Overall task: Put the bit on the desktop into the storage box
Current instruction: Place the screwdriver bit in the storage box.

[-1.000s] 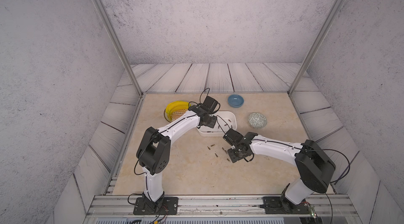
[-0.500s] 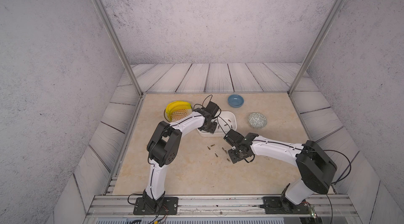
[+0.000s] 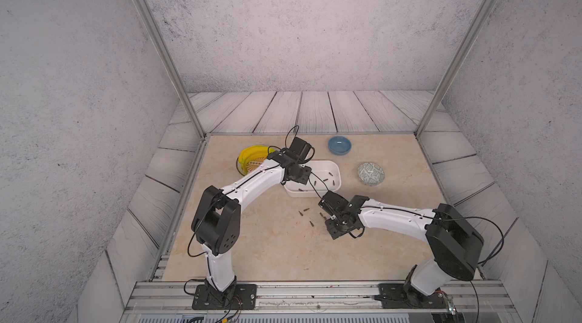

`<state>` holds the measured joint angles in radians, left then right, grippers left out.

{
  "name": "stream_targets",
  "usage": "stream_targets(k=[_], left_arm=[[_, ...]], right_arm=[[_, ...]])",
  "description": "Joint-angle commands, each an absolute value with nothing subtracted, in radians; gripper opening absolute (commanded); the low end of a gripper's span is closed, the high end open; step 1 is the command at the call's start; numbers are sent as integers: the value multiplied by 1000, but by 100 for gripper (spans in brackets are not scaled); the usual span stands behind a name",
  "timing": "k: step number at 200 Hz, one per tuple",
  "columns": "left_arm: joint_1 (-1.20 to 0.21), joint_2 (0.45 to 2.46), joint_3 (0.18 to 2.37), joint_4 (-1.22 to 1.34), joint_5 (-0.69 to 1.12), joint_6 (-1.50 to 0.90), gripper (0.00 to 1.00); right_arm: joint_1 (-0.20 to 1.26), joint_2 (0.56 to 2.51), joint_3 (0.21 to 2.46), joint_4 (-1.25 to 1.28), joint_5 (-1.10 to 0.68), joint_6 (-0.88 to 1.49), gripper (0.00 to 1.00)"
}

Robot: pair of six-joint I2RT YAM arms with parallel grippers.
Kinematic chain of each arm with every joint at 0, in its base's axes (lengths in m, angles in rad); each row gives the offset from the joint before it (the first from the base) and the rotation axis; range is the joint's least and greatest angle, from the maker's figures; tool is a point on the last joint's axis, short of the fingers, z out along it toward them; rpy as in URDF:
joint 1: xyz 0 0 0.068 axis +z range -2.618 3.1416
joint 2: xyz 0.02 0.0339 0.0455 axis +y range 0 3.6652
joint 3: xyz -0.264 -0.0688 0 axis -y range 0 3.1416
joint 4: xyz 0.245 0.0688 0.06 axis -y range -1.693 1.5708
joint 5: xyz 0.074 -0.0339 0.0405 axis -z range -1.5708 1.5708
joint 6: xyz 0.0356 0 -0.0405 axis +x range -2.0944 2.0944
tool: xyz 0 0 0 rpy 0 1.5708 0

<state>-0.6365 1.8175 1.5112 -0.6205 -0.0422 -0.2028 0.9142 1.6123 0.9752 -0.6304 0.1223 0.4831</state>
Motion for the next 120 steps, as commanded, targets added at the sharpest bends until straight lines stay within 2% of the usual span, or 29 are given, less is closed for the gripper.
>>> stream_targets(k=[1, 120], left_arm=[[-632, 1783, 1460, -644, -61, -209, 54], [-632, 1542, 1167, -627, -50, -258, 54]], right_arm=[[938, 1645, 1000, -624, 115, 503, 51], [951, 1743, 1055, -617, 134, 483, 43]])
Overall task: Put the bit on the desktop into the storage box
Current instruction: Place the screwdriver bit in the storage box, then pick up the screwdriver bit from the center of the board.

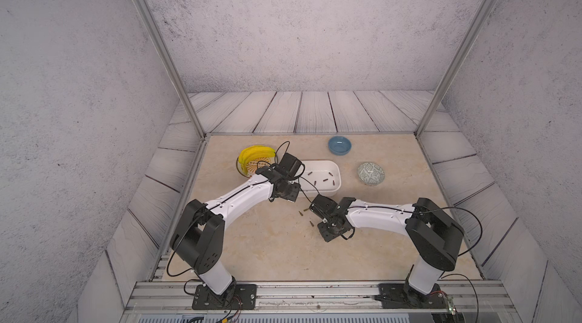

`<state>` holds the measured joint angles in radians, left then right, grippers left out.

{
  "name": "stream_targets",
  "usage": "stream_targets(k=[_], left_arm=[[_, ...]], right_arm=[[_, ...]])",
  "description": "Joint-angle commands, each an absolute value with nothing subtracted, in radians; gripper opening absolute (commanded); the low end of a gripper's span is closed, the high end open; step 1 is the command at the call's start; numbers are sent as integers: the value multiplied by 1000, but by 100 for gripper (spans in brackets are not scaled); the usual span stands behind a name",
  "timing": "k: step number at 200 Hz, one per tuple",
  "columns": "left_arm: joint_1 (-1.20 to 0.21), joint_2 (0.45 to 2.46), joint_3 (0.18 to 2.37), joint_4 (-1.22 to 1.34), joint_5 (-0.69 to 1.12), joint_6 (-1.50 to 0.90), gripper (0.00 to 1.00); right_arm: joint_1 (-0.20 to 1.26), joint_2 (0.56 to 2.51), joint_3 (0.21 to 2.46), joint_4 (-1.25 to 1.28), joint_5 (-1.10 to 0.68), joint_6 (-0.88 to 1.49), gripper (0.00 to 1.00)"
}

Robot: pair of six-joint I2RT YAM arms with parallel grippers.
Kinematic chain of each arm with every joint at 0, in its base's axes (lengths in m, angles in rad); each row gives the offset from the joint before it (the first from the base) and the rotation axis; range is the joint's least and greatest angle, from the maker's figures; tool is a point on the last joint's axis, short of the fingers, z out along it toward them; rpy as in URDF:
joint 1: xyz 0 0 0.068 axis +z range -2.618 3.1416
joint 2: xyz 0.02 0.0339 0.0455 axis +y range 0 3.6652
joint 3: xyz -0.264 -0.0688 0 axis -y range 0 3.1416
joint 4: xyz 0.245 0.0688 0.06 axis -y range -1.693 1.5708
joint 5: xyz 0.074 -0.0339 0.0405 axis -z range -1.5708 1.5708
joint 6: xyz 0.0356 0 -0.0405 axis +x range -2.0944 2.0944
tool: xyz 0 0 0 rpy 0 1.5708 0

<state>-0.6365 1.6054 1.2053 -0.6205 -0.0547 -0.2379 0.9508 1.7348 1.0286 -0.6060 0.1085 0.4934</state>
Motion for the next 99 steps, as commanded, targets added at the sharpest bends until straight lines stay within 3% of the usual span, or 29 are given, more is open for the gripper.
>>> stream_targets(k=[1, 99], left_arm=[[-632, 1539, 1166, -627, -51, -258, 54], [-634, 1459, 1068, -632, -38, -280, 54]], right_arm=[[950, 1744, 1055, -617, 135, 483, 43], [925, 1791, 1056, -649, 89, 462, 29]])
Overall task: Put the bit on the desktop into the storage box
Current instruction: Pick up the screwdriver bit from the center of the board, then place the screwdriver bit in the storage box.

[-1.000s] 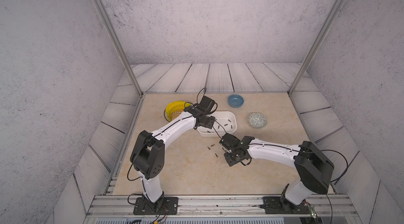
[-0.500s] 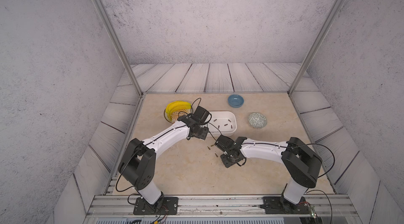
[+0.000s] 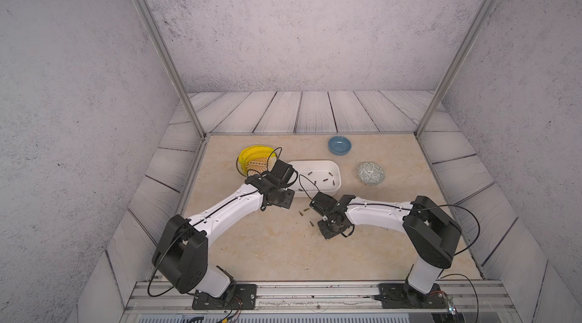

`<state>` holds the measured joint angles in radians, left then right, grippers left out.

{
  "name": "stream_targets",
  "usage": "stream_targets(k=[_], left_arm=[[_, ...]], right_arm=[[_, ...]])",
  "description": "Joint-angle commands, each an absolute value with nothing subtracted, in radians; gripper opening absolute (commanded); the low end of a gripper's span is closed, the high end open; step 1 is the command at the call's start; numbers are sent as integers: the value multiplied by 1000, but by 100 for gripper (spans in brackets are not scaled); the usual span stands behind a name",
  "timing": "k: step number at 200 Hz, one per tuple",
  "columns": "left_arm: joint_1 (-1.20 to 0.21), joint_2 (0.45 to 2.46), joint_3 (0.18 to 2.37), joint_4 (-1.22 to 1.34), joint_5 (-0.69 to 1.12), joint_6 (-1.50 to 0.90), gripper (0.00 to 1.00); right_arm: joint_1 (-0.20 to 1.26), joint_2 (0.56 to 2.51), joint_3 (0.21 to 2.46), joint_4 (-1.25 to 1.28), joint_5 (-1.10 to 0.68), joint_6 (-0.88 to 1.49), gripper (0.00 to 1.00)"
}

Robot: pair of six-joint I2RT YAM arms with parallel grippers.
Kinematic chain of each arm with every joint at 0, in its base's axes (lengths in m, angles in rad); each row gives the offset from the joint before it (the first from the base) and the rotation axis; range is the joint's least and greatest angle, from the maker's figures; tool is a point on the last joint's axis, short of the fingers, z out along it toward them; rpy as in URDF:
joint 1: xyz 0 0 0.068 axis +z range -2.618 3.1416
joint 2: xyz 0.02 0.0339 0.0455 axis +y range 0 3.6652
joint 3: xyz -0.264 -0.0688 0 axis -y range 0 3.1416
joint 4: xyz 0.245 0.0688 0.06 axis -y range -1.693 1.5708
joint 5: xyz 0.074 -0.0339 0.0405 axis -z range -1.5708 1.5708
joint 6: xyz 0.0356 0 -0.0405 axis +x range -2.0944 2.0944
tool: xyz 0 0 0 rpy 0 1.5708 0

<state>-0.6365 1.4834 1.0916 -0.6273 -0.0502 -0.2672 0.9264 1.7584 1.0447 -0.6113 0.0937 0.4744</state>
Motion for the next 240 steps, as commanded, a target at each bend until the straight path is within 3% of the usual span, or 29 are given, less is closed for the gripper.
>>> stream_targets(k=[1, 27, 88, 190, 240], left_arm=[[-634, 1459, 1066, -632, -38, -281, 54], [-634, 1450, 1036, -625, -38, -287, 54], [-635, 1433, 993, -615, -23, -300, 54], [-665, 1412, 860, -534, 14, -360, 53], [-721, 1432, 849, -492, 33, -393, 53]], right_arm=[[923, 1791, 1057, -649, 89, 462, 29], [924, 1806, 1053, -652, 78, 460, 25], [925, 1817, 1052, -655, 70, 464, 0], [895, 1714, 1232, -777, 174, 418, 0], [772, 1752, 1445, -827, 177, 324, 0]])
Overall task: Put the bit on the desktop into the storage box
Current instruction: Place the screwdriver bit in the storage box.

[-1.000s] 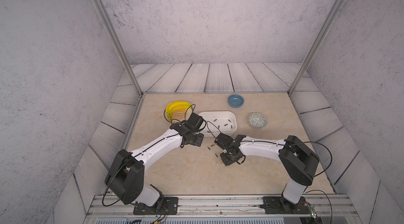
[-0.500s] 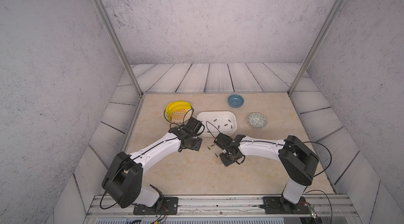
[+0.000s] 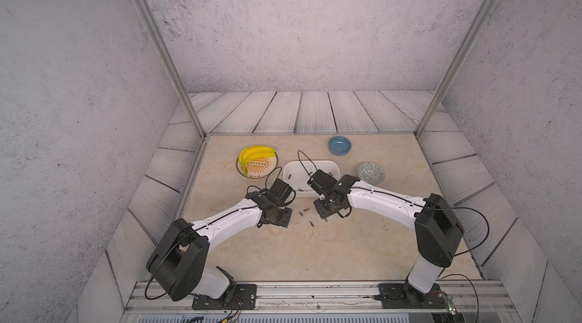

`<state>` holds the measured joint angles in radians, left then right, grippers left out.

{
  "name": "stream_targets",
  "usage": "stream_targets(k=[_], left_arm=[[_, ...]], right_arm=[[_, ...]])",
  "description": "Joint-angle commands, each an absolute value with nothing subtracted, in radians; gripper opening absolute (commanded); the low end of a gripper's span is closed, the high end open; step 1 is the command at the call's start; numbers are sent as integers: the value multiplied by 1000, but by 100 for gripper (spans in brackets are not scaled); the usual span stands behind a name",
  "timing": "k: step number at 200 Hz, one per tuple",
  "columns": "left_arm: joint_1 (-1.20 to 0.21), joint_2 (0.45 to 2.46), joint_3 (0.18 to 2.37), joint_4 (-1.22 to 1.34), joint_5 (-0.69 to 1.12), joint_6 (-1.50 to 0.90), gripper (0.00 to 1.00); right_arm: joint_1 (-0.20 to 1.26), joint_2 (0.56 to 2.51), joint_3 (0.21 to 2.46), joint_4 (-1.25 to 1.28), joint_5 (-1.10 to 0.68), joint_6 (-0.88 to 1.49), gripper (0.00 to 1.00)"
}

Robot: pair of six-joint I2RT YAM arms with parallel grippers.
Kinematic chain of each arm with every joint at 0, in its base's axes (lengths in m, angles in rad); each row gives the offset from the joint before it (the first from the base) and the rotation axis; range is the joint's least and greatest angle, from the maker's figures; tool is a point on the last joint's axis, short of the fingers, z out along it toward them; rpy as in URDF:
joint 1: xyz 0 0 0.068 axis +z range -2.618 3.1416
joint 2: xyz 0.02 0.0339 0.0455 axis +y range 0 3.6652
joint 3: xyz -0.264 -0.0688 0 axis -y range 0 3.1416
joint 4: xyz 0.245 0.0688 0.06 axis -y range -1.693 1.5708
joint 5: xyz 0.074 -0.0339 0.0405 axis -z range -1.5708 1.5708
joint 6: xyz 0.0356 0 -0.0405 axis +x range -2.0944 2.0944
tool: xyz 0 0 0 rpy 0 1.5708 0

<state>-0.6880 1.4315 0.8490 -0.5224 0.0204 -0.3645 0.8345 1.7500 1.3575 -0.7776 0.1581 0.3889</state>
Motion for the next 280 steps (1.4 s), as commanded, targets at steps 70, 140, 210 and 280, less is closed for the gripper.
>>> stream_targets(k=[70, 140, 210, 280], left_arm=[[-778, 1498, 869, -464, 34, -420, 53], [-808, 1531, 894, -463, 35, -414, 53], [-884, 1658, 1025, -476, 28, -415, 53], [-929, 1812, 1142, -498, 11, -412, 52]], right_arm=[[646, 1964, 1650, -837, 123, 251, 0], [638, 1997, 1619, -808, 118, 267, 34], [628, 1785, 1552, -835, 205, 293, 50], [624, 1595, 1428, -865, 252, 302, 51]])
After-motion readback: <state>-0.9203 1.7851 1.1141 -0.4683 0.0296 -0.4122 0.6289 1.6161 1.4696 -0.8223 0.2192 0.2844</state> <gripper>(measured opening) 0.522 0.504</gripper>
